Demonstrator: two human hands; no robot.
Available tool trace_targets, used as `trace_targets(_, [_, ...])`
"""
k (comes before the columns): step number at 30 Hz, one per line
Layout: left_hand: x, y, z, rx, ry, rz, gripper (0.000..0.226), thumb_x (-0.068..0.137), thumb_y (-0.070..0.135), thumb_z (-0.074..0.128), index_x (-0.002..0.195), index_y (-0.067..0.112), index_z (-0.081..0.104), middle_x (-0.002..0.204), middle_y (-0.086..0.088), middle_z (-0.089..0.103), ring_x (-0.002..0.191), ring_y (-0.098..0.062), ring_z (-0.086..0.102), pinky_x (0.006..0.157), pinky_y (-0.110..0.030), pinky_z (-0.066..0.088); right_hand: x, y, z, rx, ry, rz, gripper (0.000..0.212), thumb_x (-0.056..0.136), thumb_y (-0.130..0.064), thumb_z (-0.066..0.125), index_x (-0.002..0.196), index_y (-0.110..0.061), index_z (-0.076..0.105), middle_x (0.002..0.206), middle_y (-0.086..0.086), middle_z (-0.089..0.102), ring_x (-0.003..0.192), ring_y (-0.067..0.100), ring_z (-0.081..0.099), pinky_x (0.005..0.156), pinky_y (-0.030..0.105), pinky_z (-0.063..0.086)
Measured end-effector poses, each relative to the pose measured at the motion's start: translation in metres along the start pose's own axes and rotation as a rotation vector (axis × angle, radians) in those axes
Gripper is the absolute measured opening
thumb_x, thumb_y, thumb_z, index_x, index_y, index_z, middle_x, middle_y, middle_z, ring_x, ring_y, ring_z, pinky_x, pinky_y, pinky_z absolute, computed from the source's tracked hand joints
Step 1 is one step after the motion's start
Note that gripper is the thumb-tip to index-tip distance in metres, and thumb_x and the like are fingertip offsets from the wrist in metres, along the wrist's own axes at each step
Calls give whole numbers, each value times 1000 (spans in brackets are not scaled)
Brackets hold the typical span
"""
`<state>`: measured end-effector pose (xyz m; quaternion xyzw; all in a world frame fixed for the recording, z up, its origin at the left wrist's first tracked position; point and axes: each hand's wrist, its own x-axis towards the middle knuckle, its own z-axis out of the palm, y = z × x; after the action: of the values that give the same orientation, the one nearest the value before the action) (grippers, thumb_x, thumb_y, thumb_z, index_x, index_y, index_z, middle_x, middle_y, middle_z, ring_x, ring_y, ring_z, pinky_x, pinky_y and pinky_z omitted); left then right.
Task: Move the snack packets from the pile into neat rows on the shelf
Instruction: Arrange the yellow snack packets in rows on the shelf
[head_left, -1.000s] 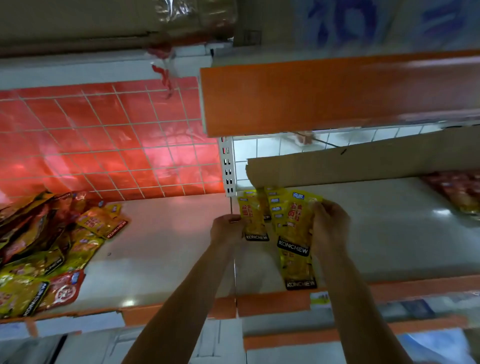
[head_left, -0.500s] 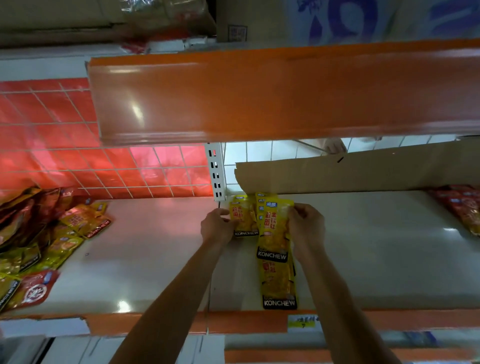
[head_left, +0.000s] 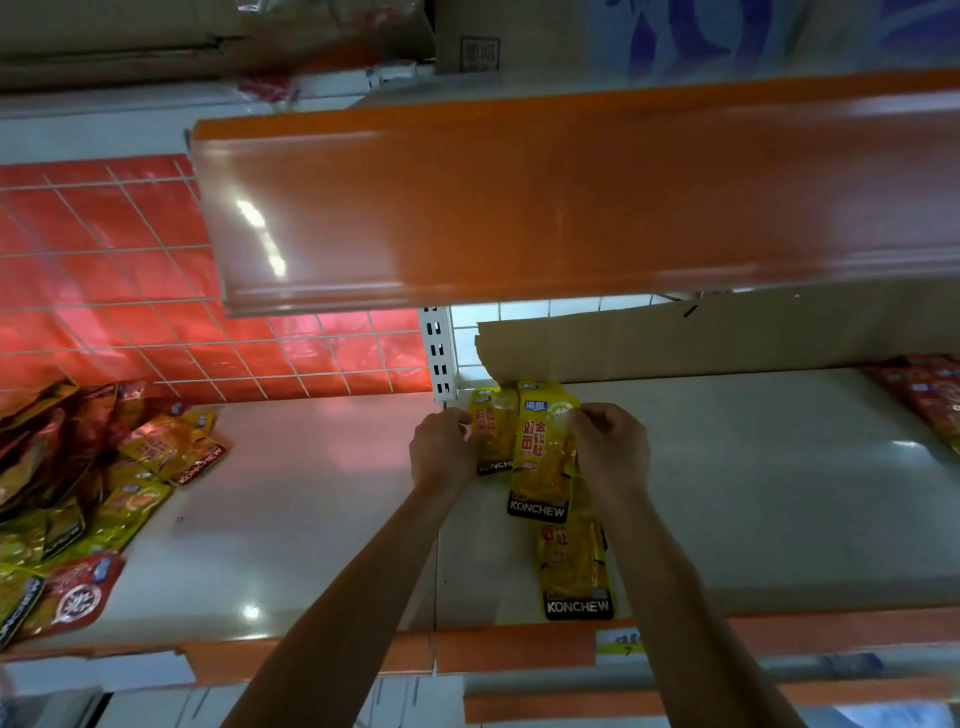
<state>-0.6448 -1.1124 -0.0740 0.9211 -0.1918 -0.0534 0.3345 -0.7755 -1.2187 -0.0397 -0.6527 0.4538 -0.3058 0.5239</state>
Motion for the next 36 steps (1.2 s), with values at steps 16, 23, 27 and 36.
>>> trace_targets(16, [-16,-19,-14,-573,-220,-113,11,85,25,69,96,28,69,94,0,74,86,-17,70,84,-42,57,-8,-12,36,-111,-16,-116,22,91,-16,52,101,-21,71,85,-10,62,86,13,60,84,42,53])
trace_targets(23, [-12,-15,-10,-360,-217,-91,20,84,27,69,103,20,71,96,1,73,88,-15,67,82,-34,55,-9,-10,37,-129,-2,-109,23,91,-17,51,102,-22,70,86,-10,62,88,15,63,83,43,54])
trace_targets(27, [-11,-11,-9,-308,-197,-103,28,80,32,74,104,20,66,92,2,71,84,-14,67,78,-31,55,-11,-9,37,-134,-7,-113,24,92,-15,50,104,-21,69,93,-6,65,91,17,64,86,41,53])
trace_targets(36, [-6,-9,-7,-194,-190,-72,47,80,36,74,121,19,58,105,-1,70,99,-18,64,80,-27,46,-15,-4,38,-232,-18,-169,24,94,-14,50,106,-18,70,107,-1,70,99,14,60,80,19,37])
